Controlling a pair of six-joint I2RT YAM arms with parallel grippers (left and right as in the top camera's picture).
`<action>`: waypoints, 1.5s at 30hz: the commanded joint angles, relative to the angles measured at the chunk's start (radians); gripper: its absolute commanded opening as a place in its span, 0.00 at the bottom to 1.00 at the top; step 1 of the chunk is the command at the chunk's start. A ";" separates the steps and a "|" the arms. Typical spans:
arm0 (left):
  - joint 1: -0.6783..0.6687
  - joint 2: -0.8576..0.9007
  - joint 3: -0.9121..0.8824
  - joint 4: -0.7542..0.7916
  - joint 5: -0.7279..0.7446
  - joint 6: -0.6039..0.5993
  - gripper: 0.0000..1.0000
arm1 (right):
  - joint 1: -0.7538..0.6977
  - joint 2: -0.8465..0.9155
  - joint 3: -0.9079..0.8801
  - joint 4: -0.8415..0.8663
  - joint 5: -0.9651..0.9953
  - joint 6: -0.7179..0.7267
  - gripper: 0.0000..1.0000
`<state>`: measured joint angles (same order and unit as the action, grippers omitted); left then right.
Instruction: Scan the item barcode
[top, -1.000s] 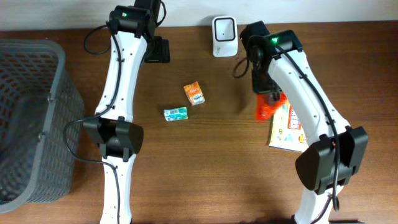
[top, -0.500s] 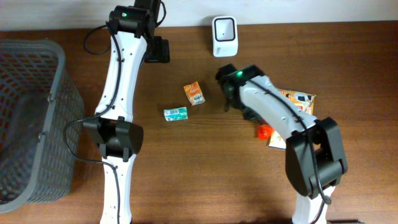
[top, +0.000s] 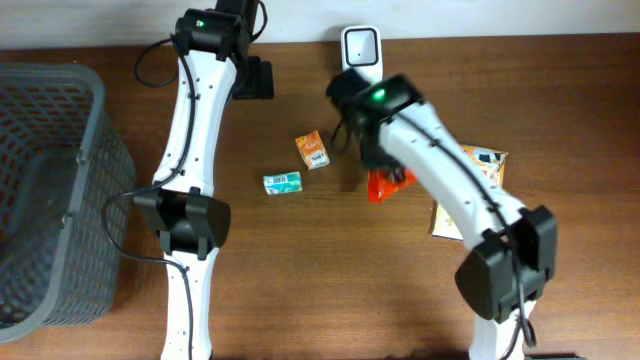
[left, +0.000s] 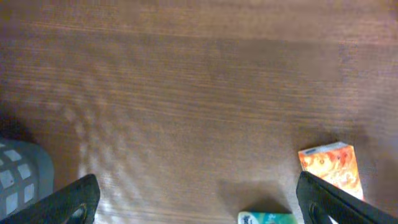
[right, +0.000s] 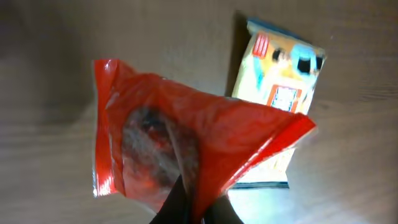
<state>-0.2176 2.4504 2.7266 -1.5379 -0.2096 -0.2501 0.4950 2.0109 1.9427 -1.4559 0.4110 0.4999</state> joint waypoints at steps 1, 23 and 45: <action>-0.005 0.003 0.003 -0.001 0.120 -0.026 0.99 | -0.063 -0.020 0.072 -0.005 -0.151 -0.111 0.04; -0.218 0.223 -0.060 0.090 1.245 0.405 0.18 | -0.451 0.000 0.019 0.129 -1.141 -0.373 0.04; -0.366 0.221 -0.322 0.200 0.948 -0.049 0.74 | -0.485 0.000 0.031 0.126 -0.450 -0.275 0.99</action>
<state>-0.5495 2.6663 2.4710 -1.4101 0.6155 -0.2420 0.0158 2.0148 1.9614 -1.3411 -0.0715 0.2115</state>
